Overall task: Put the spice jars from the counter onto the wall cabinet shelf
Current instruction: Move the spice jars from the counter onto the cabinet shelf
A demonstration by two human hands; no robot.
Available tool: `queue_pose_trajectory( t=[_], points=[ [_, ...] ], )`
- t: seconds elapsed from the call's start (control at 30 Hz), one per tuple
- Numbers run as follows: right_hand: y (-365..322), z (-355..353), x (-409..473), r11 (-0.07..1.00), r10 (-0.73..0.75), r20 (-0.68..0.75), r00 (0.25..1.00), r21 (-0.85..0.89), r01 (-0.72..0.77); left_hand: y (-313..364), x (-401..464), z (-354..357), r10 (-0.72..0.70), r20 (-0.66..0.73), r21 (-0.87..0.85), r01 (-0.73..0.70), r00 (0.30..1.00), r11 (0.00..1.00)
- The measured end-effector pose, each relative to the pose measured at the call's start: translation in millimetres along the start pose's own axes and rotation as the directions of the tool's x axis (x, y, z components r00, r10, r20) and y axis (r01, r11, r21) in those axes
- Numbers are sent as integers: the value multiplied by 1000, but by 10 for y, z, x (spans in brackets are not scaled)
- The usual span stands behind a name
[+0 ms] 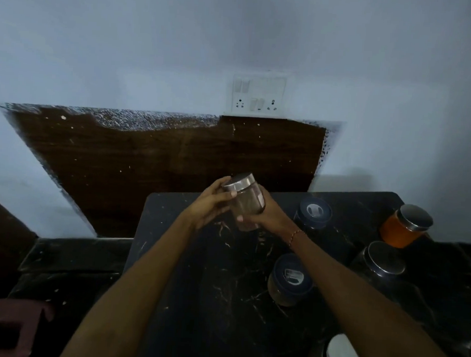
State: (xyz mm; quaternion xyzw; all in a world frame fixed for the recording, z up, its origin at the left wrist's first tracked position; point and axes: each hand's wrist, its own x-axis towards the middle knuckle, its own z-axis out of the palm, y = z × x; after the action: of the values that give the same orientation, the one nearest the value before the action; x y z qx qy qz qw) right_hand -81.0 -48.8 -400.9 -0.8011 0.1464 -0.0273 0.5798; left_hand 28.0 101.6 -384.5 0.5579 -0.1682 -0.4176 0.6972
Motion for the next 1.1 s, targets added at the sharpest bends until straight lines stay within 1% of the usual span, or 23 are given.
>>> queue_pose_trajectory(
  t=[0.07, 0.1, 0.13, 0.2, 0.23, 0.27, 0.3, 0.33, 0.4, 0.5, 0.6, 0.73, 0.8, 0.9, 0.97, 1.03, 1.1],
  points=[
    [-104, 69, 23, 999, 4, -61, 998, 37, -2, 132, -33, 64, 48, -29, -98, -51, 998, 994],
    [-173, 108, 23, 999, 6, -117, 993, 41, -1, 184, -61, 106, 64, -58, -115, -70, 996, 991],
    [-237, 151, 19, 999, -4, -198, 980, 42, 12, 219, -95, 157, 77, -104, -89, -86, 992, 992],
    [-342, 224, 27, 998, -47, -384, 922, 16, 58, 220, -166, 289, 118, -223, 74, -104, 968, 992],
    [-396, 252, 34, 997, -74, -455, 887, -26, 70, 192, -204, 363, 155, -261, 148, -119, 953, 982],
    [-462, 276, 34, 994, -100, -499, 861, -86, 66, 163, -236, 434, 192, -281, 174, -147, 940, 974],
    [-530, 291, 29, 987, -126, -520, 845, -147, 57, 147, -260, 491, 221, -298, 158, -180, 929, 971],
    [-592, 296, 15, 978, -159, -525, 836, -198, 62, 158, -280, 521, 241, -314, 128, -211, 918, 969],
    [-709, 267, -32, 958, -238, -495, 836, -261, 118, 272, -320, 514, 262, -332, 71, -253, 906, 965],
    [-905, 177, -108, 943, -307, -418, 855, -258, 212, 536, -377, 408, 288, -294, -15, -305, 911, 952],
    [-1140, 116, -180, 950, -309, -367, 878, -157, 269, 794, -455, 338, 325, -229, -37, -342, 917, 939],
    [-1444, 38, -262, 932, -306, -299, 904, 100, 349, 1040, -577, 357, 347, -197, -66, -366, 917, 928],
    [-1577, -4, -299, 920, -305, -272, 913, 164, 356, 1137, -658, 382, 357, -169, -83, -374, 919, 924],
    [-1761, -28, -360, 904, -335, -239, 911, 191, 382, 1310, -787, 377, 384, -65, -48, -387, 921, 921],
    [-1904, -20, -401, 891, -365, -254, 896, 183, 415, 1454, -886, 384, 402, -27, -7, -403, 915, 915],
    [-2055, -14, -425, 879, -397, -285, 872, 154, 451, 1609, -971, 405, 432, -46, 81, -427, 901, 900],
    [-2215, -19, -439, 856, -437, -304, 846, 147, 495, 1771, -1027, 436, 469, -98, 180, -447, 878, 876]
  ],
)
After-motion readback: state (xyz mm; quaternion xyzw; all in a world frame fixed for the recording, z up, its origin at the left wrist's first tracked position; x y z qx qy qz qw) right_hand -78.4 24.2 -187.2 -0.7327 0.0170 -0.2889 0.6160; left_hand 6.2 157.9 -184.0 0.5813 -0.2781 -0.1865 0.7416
